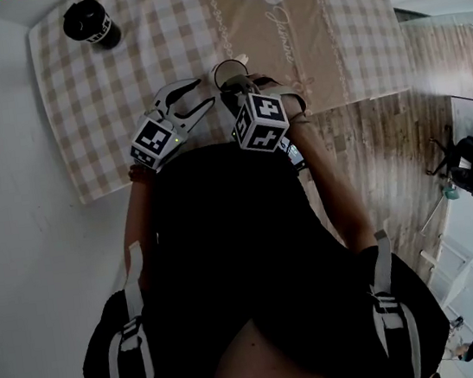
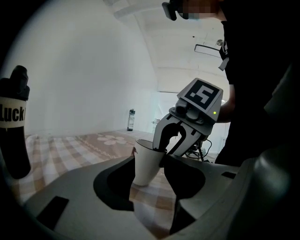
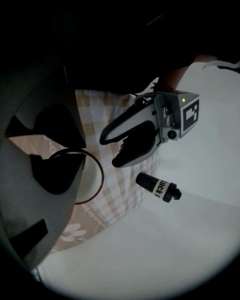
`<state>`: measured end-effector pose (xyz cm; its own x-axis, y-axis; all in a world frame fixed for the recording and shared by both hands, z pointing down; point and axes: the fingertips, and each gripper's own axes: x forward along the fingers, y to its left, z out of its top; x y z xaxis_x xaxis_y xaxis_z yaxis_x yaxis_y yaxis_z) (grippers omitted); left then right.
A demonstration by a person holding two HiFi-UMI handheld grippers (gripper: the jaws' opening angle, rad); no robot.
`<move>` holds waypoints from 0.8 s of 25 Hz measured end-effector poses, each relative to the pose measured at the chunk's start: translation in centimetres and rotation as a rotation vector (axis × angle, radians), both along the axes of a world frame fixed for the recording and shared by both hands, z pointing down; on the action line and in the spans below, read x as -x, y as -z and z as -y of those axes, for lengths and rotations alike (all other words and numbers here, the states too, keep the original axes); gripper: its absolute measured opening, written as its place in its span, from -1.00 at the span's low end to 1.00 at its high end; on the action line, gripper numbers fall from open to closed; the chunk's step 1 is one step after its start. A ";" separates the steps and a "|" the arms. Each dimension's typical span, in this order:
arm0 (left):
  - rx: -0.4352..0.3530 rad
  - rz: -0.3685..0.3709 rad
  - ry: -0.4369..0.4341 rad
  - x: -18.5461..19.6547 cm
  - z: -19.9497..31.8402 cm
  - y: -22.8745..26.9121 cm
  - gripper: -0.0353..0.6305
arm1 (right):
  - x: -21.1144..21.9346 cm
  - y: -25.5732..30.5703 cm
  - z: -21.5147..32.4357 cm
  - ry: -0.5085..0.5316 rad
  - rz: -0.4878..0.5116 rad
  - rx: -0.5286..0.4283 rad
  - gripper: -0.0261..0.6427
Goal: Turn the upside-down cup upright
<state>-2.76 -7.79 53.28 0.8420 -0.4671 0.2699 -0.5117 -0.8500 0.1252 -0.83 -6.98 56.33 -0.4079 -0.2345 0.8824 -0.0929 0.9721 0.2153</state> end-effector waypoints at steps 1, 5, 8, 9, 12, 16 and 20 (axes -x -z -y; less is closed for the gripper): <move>0.002 -0.004 0.002 0.0 0.0 0.0 -0.27 | 0.1 0.0 0.0 0.003 0.000 -0.001 -0.80; 0.012 -0.009 0.000 -0.1 0.0 -0.3 -0.27 | 0.3 0.1 0.4 0.018 0.022 -0.023 -0.78; 0.016 -0.010 -0.007 -0.3 -0.1 -0.5 -0.27 | 0.3 0.3 0.6 0.019 0.040 -0.038 -0.77; 0.016 -0.011 -0.010 -0.3 -0.2 -0.5 -0.27 | 0.3 0.4 0.7 0.021 0.044 -0.048 -0.76; 0.017 -0.020 -0.014 -0.4 -0.3 -0.5 -0.27 | 0.4 0.5 0.9 0.030 0.051 -0.093 -0.72; 0.017 -0.019 -0.008 -0.2 -0.3 -0.5 -0.27 | 0.7 0.7 1.2 0.036 0.069 -0.150 -0.68; 0.016 -0.029 -0.001 -0.2 -0.4 -0.3 -0.27 | 0.8 1.2 1.6 0.018 0.132 -0.188 -0.67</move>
